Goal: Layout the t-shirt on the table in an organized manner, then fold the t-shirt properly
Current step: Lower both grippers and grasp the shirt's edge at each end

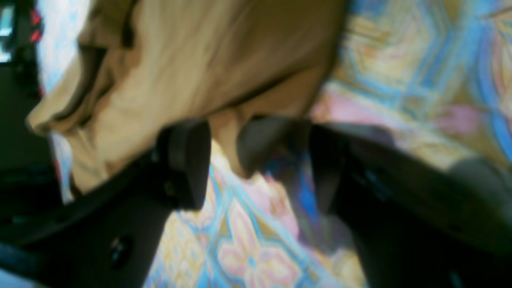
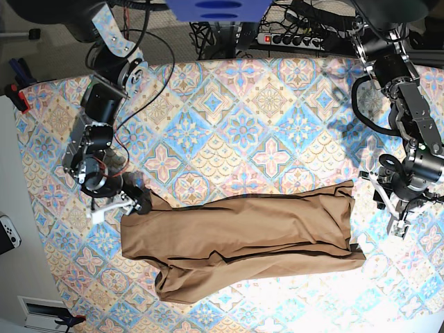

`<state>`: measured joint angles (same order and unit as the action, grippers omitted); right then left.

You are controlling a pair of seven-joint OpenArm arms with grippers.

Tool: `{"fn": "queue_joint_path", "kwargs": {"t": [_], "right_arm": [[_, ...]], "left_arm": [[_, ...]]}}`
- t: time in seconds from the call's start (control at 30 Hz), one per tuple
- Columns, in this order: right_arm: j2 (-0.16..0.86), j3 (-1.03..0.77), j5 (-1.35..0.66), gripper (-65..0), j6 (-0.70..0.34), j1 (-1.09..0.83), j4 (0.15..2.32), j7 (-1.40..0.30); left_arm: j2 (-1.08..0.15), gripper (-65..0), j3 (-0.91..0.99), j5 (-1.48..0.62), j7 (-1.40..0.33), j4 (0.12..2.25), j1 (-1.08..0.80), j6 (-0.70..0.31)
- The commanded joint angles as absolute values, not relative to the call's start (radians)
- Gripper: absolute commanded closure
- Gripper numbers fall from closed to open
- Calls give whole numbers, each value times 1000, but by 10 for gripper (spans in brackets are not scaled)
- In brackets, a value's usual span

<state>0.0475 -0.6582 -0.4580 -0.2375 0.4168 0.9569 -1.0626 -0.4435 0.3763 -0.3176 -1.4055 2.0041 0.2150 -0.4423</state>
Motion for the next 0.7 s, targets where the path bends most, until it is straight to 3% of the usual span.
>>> {"fn": "queue_joint_path", "kwargs": {"t": [0.0,0.37,0.47,0.67], "right_arm": [[54,-656,-458,-382,-236,433,935,-1066],[54,-650,-460,-382,-236,433,789,-990],[53,-608,-460,-381,-236,435,788,-990],[53,-506,-461,-381,-234,435,792,-990]], "left_arm": [[-453,-225,380,-326,-1396,2018,234,-443],[-452,-225,380,-326,-1396,2003,234,-443],[-449,-226,380,-326,-1382,1917,239,-463],[-453,-239,380,-326,-1147,1623,242,-562]]}}
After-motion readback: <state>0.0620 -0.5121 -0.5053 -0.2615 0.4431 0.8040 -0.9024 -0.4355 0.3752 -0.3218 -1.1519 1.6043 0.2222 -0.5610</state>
